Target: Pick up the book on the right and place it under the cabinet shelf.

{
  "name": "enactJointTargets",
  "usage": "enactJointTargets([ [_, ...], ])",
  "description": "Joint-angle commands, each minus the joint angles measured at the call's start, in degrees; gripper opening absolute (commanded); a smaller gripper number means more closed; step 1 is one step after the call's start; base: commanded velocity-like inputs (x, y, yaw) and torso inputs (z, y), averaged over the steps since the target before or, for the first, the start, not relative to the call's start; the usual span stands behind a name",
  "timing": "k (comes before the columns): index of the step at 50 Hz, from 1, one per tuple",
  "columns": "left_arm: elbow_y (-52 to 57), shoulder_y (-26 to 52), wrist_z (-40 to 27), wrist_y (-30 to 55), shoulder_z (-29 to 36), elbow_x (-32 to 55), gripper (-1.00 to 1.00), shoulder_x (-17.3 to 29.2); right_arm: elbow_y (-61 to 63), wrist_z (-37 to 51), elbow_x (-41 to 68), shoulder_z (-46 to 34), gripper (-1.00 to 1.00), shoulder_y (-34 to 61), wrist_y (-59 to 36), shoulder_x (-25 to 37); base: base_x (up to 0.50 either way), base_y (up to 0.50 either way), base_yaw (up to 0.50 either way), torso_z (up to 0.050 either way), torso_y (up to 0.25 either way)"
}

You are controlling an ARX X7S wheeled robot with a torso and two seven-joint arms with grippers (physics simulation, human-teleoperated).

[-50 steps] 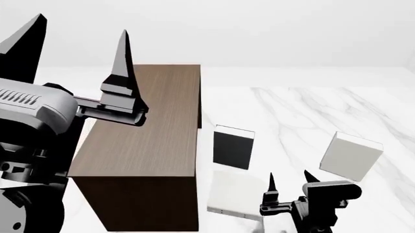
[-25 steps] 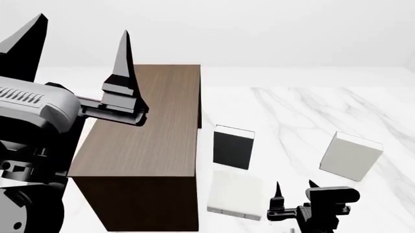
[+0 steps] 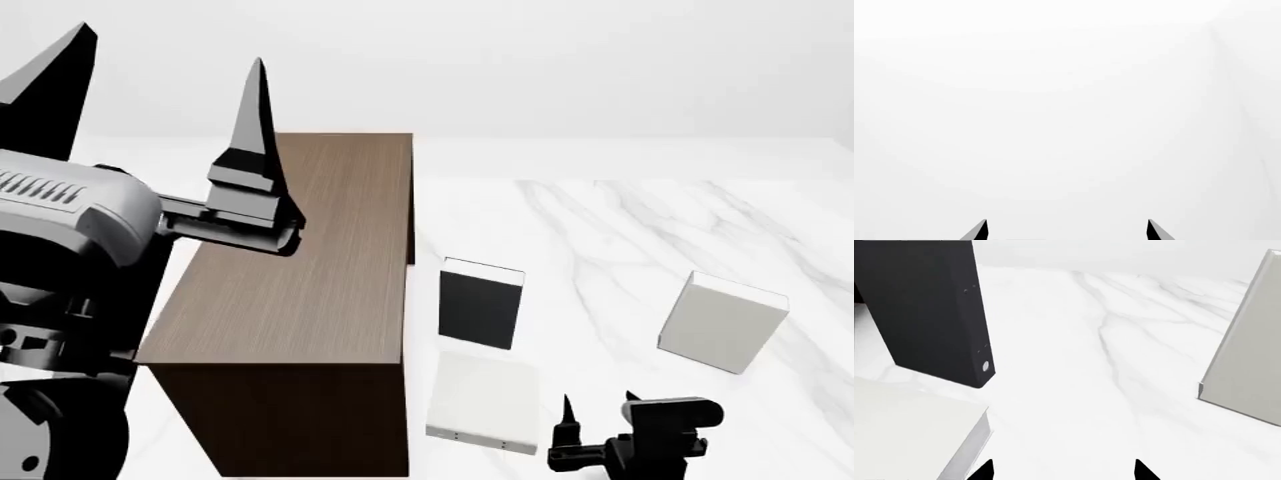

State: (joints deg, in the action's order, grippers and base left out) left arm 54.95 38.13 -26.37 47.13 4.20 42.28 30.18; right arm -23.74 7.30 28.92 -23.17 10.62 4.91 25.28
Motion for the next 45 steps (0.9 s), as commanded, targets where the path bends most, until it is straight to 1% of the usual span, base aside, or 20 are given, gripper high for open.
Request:
enactJointTargets([
  [1, 0.2, 1.7, -1.9, 1.5, -1.5, 3.2, 1.00, -0.2, -5.2, 0.1, -0.9, 0.5, 1.00, 1.3, 2.3, -1.1, 0.00, 0.00, 0.00, 0.000, 0.000],
  [5, 0.9, 2.8, -2.5, 2.0, -2.0, 4.7, 1.00, -0.1, -5.3, 0.3, -1.1, 0.6, 1.00, 1.3, 2.5, -1.2, 0.00, 0.00, 0.00, 0.000, -0.040],
  [11, 1.3, 4.1, -3.7, 2.6, -3.3, 7.1, 1.00, 0.1, -5.4, 0.3, -1.0, 0.7, 1.00, 1.3, 2.8, -1.2, 0.00, 0.00, 0.00, 0.000, -0.250],
  [17, 2.3, 7.5, -6.3, 4.9, -5.3, 12.1, 1.00, 1.0, -5.4, 0.5, -1.0, 0.8, 1.00, 1.2, 3.1, -1.2, 0.00, 0.00, 0.00, 0.000, -0.250],
  [35, 3.6, 9.5, -9.3, 4.9, -5.0, 16.4, 1.00, 2.2, -5.7, 0.6, -1.2, 1.3, 1.00, 2.1, 4.4, -1.3, 0.01, 0.00, 0.01, 0.000, -0.247],
  [45, 4.1, 10.0, -10.6, 4.0, -4.7, 18.4, 1.00, 3.7, -8.3, -0.4, -2.1, 1.0, 1.00, 4.1, 6.4, -2.3, 0.01, 0.00, 0.01, 0.000, -0.019],
])
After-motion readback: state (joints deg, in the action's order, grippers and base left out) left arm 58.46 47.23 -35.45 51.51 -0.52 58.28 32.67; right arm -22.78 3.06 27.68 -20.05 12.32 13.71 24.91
